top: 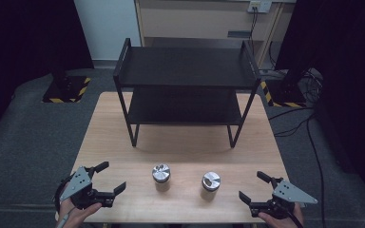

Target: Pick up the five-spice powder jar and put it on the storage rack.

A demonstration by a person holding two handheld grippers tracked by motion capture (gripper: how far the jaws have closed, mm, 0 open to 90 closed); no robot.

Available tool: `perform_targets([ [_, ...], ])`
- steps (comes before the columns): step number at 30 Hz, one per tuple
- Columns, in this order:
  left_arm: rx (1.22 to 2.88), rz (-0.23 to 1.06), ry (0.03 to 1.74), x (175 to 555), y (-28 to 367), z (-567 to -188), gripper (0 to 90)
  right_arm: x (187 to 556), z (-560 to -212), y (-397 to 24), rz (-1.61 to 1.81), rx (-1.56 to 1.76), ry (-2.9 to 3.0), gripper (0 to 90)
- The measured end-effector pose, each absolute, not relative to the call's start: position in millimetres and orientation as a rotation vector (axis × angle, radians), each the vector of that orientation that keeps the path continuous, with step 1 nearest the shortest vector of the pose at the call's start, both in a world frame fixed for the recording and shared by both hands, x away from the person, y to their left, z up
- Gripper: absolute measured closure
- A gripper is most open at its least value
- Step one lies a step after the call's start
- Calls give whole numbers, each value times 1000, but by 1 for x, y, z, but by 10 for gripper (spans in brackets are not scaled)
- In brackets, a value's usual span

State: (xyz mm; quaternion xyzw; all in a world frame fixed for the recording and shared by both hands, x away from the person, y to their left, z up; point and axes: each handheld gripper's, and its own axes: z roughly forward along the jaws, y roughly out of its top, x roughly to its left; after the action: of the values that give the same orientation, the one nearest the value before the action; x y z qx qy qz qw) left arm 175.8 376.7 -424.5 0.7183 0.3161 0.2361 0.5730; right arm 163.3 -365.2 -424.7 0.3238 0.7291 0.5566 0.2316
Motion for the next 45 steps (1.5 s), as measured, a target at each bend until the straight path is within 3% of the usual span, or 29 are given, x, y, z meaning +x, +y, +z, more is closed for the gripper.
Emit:
perform_targets([
  [45,1645,556,737,173,380,-426,5,166,-431,-378,1588,898,1965,41],
])
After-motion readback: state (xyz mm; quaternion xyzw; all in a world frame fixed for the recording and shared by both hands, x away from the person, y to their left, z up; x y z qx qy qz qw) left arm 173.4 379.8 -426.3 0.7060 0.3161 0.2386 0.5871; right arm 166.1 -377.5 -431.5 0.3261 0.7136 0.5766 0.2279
